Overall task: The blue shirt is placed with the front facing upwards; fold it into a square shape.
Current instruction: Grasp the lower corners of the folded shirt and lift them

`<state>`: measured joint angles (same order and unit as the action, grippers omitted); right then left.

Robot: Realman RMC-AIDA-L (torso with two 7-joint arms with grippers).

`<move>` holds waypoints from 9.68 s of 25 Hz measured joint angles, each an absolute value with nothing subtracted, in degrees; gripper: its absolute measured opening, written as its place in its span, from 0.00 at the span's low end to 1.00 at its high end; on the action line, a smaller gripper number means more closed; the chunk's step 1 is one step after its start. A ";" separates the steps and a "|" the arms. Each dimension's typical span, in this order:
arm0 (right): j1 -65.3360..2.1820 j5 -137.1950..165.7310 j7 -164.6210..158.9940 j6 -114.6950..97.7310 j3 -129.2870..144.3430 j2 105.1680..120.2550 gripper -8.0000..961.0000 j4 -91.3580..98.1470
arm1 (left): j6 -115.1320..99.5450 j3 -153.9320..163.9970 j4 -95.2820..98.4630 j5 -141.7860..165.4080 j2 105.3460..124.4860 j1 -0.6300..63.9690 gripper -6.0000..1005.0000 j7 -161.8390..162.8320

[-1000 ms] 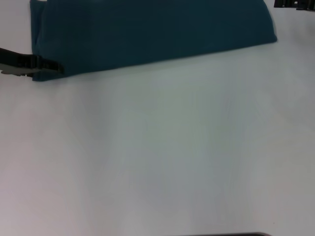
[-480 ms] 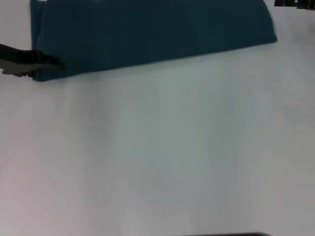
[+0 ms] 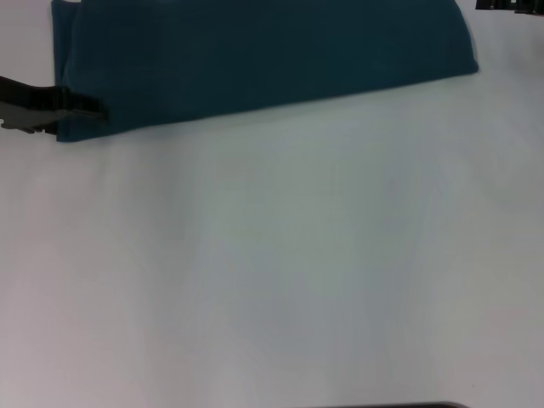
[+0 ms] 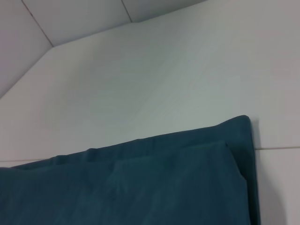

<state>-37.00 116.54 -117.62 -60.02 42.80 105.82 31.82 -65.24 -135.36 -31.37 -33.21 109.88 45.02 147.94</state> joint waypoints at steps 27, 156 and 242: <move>-36.97 116.54 -117.98 -60.05 42.80 105.91 0.97 31.82 | -63.90 -135.35 -27.81 -31.70 109.03 47.34 0.91 149.83; -38.87 123.46 -128.05 -62.51 42.62 104.83 0.97 31.81 | -57.45 -136.26 -24.82 -29.47 108.31 46.17 0.01 152.17; -45.97 131.04 -127.79 -37.07 47.90 111.40 0.67 20.51 | -59.33 -136.06 -26.14 -29.63 108.81 46.58 0.01 151.34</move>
<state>-45.97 131.04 -127.79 -37.07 47.90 111.40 20.51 -59.33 -136.06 -26.14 -29.63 108.81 46.58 151.34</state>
